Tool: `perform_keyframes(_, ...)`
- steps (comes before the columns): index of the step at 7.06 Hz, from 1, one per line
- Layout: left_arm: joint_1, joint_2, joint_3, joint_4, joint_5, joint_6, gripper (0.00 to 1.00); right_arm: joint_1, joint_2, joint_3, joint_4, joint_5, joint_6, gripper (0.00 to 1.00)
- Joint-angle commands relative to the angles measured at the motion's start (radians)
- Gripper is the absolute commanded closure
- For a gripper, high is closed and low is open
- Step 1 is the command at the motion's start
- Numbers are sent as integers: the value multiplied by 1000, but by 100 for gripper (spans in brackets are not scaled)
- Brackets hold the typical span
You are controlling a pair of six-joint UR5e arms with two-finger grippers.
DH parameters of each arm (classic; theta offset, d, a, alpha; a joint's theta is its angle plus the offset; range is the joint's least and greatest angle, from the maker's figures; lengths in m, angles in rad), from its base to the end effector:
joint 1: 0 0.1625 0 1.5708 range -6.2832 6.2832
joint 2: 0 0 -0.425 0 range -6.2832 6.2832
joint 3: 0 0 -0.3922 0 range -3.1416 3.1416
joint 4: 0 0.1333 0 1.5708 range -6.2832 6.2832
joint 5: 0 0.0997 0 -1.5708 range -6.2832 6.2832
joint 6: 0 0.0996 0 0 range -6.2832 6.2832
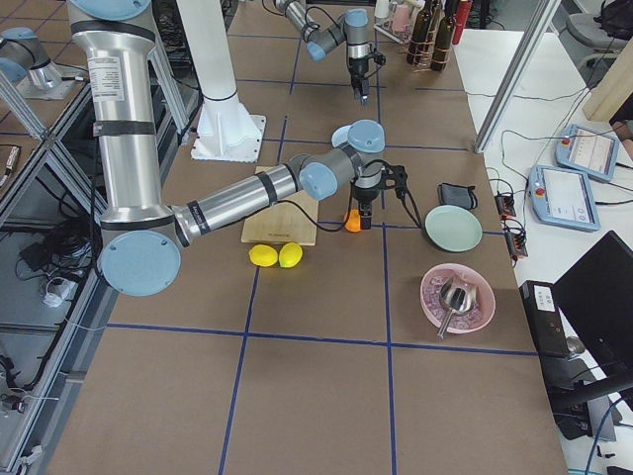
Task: Pick orange to plate
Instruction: 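Release the plate and raise the left gripper while the right gripper descends onto the orange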
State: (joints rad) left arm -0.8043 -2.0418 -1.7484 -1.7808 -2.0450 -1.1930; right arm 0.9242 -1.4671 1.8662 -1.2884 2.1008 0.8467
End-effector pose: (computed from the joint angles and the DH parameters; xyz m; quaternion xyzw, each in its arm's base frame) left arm 0.3790 -0.5202 0.2867 0.0481 0.4550 -0.0915 0.8845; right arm -0.2573 -0.4785 0.4367 0.0691 -0.4002 0.0038 0.9138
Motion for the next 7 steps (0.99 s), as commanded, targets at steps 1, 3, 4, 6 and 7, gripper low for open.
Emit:
perform_keyframes(1, -65, 70, -78, 50, 0, 151, 0, -82, 54, -77, 6, -82, 8, 0)
perform_keyframes(3, -76, 75, -79, 50, 0, 156, 0, -107, 120, -157, 6, -85, 8, 0)
perform_keyframes(4, -81, 75, -77, 50, 0, 158, 0, -116, 132, -166, 5, -93, 8, 0)
perform_keyframes(6, -82, 75, -77, 50, 0, 156, 0, -116, 125, -179, 4, -97, -3, 0)
perform_keyframes(7, -82, 75, -77, 50, 0, 156, 0, -117, 123, -191, 4, -102, -3, 0)
